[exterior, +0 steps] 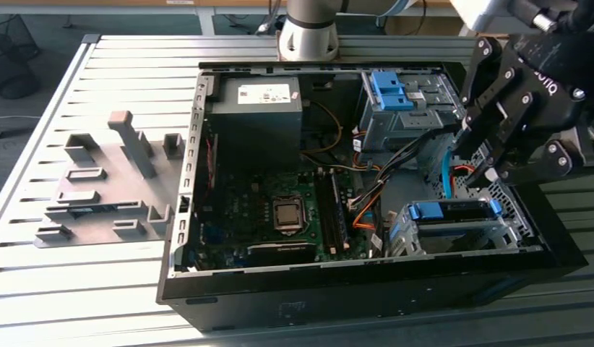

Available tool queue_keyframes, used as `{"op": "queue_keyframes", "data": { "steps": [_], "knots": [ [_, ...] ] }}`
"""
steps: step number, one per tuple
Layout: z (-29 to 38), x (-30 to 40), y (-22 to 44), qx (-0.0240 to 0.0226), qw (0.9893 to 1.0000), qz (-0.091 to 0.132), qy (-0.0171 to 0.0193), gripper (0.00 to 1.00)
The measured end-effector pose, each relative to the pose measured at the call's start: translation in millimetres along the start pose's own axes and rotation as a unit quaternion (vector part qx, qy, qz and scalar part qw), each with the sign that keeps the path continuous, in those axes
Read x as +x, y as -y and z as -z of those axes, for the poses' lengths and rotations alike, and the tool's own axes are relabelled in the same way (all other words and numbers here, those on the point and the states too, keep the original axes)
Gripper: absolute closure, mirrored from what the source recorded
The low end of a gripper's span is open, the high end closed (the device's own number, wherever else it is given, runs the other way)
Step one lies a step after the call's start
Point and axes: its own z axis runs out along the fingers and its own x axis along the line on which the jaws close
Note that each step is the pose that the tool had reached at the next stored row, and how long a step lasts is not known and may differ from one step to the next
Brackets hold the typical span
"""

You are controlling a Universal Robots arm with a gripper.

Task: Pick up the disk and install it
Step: 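Insert the disk into the insertion slot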

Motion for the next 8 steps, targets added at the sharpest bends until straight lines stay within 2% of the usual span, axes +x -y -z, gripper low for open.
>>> {"op": "queue_keyframes", "data": {
  "steps": [3,5,6,8],
  "knots": [
    [-5.5,0.2,0.1,0.0,1.0,0.0,0.0,0.58],
    [-9.0,0.3,0.2,0.0,1.0,0.0,-0.0001,0.7],
    [-10.8,0.4,0.2,0.0,1.0,0.0,-0.0001,0.7],
    [-14.4,0.4,0.3,0.0,1.0,0.0,0.0,0.82]
  ]
}}
